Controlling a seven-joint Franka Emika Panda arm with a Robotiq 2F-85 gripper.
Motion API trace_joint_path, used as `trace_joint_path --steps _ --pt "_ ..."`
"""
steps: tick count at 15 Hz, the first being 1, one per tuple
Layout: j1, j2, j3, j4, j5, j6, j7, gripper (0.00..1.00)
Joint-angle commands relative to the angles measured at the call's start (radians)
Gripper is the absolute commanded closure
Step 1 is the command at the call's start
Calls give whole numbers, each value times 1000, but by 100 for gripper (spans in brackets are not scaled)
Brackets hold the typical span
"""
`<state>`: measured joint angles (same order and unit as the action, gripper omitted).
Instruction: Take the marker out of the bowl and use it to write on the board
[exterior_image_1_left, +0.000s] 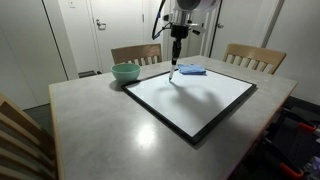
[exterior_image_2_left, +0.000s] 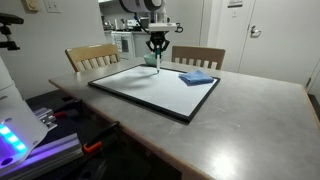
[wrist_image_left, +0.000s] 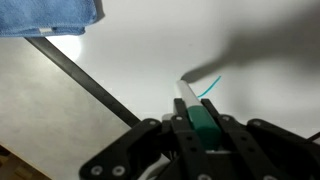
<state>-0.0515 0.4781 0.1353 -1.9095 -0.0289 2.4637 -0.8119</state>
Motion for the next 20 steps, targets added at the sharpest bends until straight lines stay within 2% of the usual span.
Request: trace_joint_path --steps 1,20 --pt "-20 4 16 0 25 -30 -17 95" --pt "-13 -42 8 -25 19 -101 3 95"
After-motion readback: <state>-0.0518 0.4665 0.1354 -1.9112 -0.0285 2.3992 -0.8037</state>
